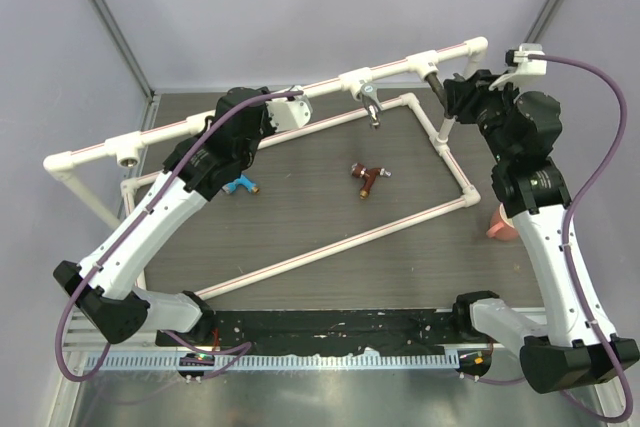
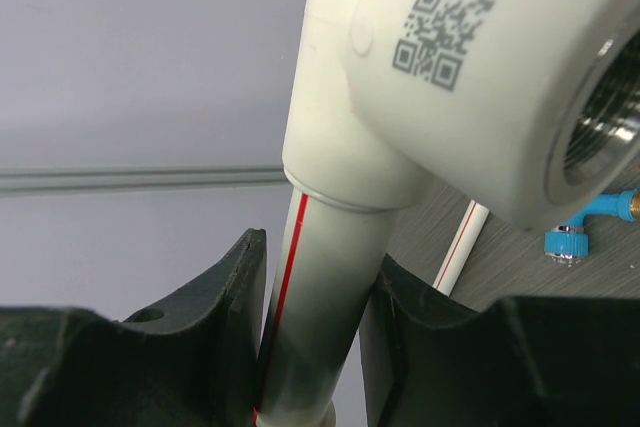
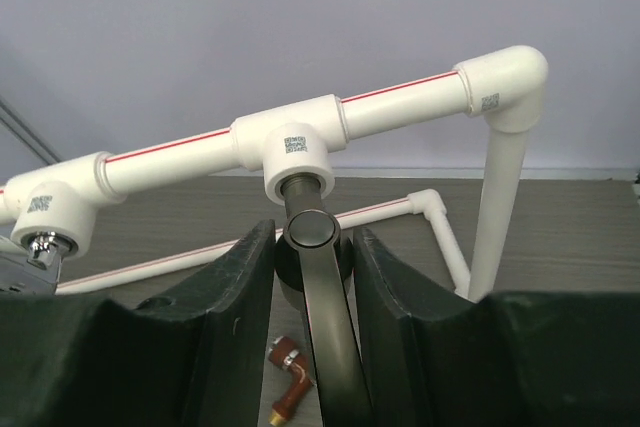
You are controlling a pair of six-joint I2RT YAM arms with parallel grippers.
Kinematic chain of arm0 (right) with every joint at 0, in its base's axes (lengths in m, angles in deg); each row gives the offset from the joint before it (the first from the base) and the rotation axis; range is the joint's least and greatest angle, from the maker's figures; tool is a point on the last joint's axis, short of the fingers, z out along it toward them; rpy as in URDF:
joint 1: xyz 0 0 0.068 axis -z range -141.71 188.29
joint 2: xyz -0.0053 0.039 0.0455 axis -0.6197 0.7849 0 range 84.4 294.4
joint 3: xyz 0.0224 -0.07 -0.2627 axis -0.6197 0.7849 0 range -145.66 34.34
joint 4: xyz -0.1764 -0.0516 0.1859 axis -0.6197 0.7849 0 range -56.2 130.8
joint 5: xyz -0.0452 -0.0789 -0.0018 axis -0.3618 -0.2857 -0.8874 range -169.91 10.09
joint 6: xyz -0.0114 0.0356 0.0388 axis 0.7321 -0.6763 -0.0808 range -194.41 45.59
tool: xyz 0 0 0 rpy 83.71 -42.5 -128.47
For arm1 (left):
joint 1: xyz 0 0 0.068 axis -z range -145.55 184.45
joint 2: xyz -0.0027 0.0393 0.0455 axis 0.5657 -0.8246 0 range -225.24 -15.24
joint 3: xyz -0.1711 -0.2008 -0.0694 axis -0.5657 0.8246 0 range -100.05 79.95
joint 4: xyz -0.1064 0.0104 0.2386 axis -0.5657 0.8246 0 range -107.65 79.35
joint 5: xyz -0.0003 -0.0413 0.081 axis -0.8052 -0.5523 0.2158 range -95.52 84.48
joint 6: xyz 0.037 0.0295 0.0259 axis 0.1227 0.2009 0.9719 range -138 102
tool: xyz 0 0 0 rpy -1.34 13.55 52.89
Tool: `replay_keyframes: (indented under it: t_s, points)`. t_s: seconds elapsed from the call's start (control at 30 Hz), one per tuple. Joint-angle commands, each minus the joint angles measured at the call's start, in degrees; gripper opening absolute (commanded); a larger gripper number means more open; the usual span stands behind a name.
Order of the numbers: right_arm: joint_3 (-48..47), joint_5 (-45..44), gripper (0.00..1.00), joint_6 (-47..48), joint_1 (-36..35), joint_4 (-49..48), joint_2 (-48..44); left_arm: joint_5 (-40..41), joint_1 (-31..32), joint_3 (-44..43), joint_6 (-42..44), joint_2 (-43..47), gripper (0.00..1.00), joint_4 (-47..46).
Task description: Install the water faucets
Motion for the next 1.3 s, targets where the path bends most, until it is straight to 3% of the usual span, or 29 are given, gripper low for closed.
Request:
replay_keyframes:
  t_s: [0.0,0.13,0.47,0.63,0.97,1.27]
  points:
    - [1.0,-6.5,0.02,-8.6,5.9,-3.8,2.2,-2.2,1.3,0.2,-8.2,0.5,0.0,-2.1]
    - [2.2,-6.1,0.25,-11.8,9.7,-4.0,2.9,-2.2,1.2,0.2,-8.2,0.6,0.0,-2.1]
    - [5.0,-6.0,0.49,-12.2,13.2,-4.6,3.8,-2.5,1.2,0.1,-8.2,1.0,0.0,-1.9]
    - [5.0,-5.3,0.56,-12.2,13.8,-4.7,3.9,-2.4,1.3,0.1,-8.2,1.3,0.0,-1.8]
    - [5.9,-1.9,0.56,-8.5,13.8,-5.0,3.5,-2.4,1.4,0.0,-8.3,1.5,0.0,-1.7]
    - [8.9,8.9,0.56,-7.8,13.7,-7.6,2.9,-2.4,1.7,-0.1,-8.5,1.3,0.0,-1.7]
